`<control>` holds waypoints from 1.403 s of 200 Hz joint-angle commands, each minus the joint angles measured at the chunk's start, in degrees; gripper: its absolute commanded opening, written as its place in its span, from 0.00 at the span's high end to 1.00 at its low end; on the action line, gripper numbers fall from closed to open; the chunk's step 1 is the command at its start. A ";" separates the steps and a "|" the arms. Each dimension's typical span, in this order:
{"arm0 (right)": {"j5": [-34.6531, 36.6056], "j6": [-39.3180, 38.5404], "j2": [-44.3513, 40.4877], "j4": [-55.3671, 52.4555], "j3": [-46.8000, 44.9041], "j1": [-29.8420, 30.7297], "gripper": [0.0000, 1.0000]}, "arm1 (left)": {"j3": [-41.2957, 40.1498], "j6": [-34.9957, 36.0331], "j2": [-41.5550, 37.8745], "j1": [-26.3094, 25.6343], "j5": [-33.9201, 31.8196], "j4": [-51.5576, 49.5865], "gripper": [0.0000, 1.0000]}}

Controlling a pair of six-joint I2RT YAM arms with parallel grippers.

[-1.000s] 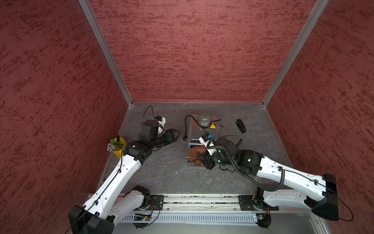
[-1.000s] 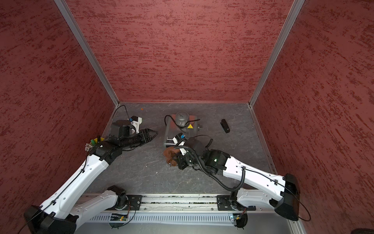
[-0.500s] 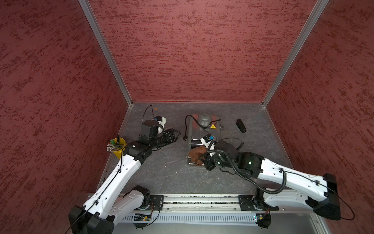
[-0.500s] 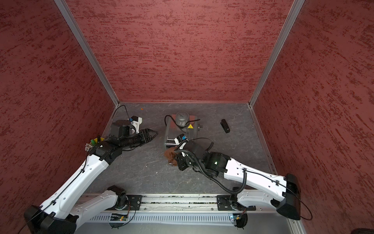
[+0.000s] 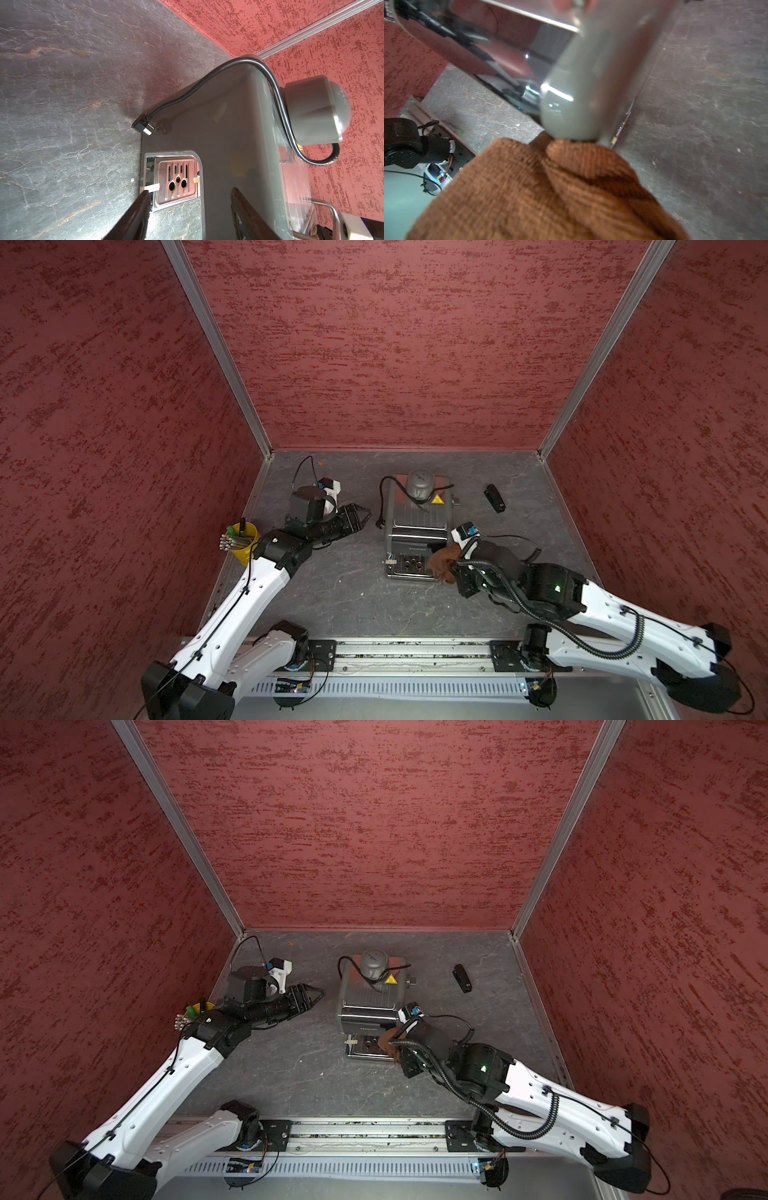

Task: Wipe the surface of a coffee machine
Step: Wipe the dirt from the surface of the coffee machine.

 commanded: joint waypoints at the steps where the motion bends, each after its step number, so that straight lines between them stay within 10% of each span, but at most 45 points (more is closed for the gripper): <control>1: 4.47 2.30 -1.15 -4.54 0.11 -2.20 1.00 | 0.80 0.82 -0.17 0.56 -0.36 0.44 0.38; 161: -9.73 -20.32 13.15 7.06 13.50 -29.45 1.00 | -0.01 -0.78 0.84 0.53 -0.67 2.73 0.38; 229: -13.90 -28.71 24.51 7.33 32.15 -33.22 1.00 | -0.17 -1.66 1.28 0.57 -1.95 4.30 0.38; 280: -18.19 -27.38 26.70 9.90 27.92 -35.36 1.00 | -0.42 -1.50 0.49 0.56 -2.61 3.32 0.38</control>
